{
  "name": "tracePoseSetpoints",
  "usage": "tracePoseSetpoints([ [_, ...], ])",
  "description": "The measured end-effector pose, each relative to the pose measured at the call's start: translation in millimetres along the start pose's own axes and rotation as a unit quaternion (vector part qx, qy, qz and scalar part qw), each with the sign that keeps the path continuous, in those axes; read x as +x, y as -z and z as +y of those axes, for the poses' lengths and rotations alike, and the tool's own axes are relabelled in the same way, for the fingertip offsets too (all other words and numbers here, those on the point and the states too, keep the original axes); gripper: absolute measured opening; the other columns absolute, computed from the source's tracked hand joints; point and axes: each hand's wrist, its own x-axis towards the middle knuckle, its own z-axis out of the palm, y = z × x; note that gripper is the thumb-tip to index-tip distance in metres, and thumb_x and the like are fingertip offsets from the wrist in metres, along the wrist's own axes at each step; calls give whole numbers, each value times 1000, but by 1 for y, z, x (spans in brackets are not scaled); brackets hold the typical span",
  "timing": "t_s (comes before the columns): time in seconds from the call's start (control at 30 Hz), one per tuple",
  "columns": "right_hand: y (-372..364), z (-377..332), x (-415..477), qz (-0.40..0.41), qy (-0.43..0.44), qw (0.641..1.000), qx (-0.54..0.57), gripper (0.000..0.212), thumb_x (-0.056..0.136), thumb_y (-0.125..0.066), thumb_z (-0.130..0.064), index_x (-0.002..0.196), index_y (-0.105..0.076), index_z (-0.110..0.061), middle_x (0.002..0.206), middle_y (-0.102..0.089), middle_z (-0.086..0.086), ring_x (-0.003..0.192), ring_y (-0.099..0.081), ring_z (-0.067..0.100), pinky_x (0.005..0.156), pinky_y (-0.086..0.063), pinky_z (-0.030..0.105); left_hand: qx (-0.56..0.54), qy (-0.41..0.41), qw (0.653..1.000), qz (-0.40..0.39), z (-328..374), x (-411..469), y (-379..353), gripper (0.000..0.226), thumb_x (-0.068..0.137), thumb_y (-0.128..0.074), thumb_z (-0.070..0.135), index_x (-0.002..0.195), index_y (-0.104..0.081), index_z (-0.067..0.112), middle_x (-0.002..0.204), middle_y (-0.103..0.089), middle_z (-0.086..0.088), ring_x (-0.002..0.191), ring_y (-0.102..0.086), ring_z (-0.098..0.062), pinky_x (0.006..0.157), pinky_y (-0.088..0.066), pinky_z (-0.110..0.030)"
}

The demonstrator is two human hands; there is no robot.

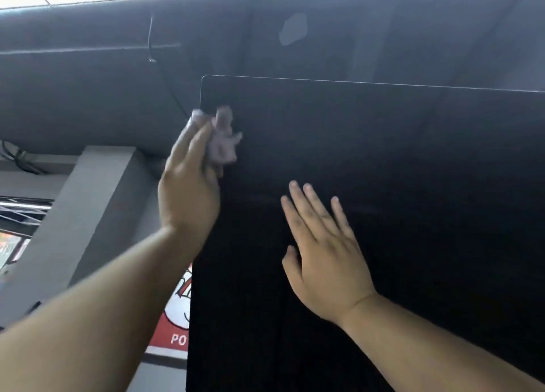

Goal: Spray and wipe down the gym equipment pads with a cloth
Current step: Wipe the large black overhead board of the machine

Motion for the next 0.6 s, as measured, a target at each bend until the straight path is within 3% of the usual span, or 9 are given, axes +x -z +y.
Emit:
tracePoseSetpoints([
  [0.07, -4, -2, -6, -9, 2, 1000, -9, 66, 91, -32, -29, 154, -26, -13, 165, -13, 2, 152, -5, 14, 121, -2, 40, 6, -7, 1000, -28, -15, -46, 9, 57, 83, -51, -10, 137, -56, 8, 148, -46, -7, 128, -46, -10, 104, -28, -2],
  [0.13, -4, -5, -7, -10, -8, 1000, 3, 66, 90, -32, -28, 154, -25, -13, 165, -12, 3, 152, -5, 14, 121, -2, 41, 22, 10, 996, -86, -23, -84, 21, 62, 80, -57, -16, 137, -57, 8, 149, -46, -8, 128, -51, -21, 103, -37, -14],
  [0.2, -2, -14, -3, -8, 0, 1000, 29, 68, 90, -35, -29, 155, -21, -15, 165, -11, 2, 152, -2, 14, 122, 0, 40, 9, 15, 992, -126, -21, -104, 36, 59, 82, -58, -13, 136, -58, 11, 144, -52, -4, 124, -55, -19, 101, -45, -21],
  [0.3, 3, -35, 9, -2, 58, 994, 91, 74, 89, -44, -38, 156, -17, -23, 165, -12, -2, 152, -4, 11, 123, -4, 34, -96, 163, 978, -83, 1, -86, 56, 56, 79, -64, -8, 115, -56, 34, 111, -67, 13, 93, -64, -5, 74, -49, -10],
  [0.4, 5, -56, 26, 32, 74, 982, 172, 71, 86, -56, -39, 152, -31, -26, 162, -23, -1, 142, -29, 19, 113, -27, 29, -242, 287, 921, -99, 25, -62, 58, 22, 81, -72, 1, 93, -63, 18, 82, -72, -2, 71, -69, -9, 58, -52, -16],
  [0.43, 4, -61, 30, 47, 64, 977, 200, 67, 85, -61, -34, 149, -41, -24, 159, -30, 2, 135, -39, 25, 107, -35, 31, -319, 313, 886, -120, 32, -57, 59, 8, 86, -70, 5, 90, -69, 11, 77, -73, -6, 67, -69, -12, 58, -53, -19],
  [0.53, 3, -66, 41, 117, 33, 970, 211, 47, 85, -59, -21, 132, -62, -17, 140, -54, 9, 112, -54, 34, 98, -45, 33, -489, 394, 754, -193, 29, -46, 59, 25, 96, -49, 8, 88, -71, 0, 79, -71, -14, 68, -67, -19, 64, -55, -29],
  [0.6, 7, -62, 51, 161, 29, 965, 205, 38, 84, -49, -17, 113, -73, -13, 120, -65, 8, 100, -57, 34, 95, -44, 27, -495, 417, 733, -209, 13, -44, 60, 31, 89, -34, 6, 85, -64, 0, 78, -70, -5, 70, -63, -15, 71, -45, -31],
])
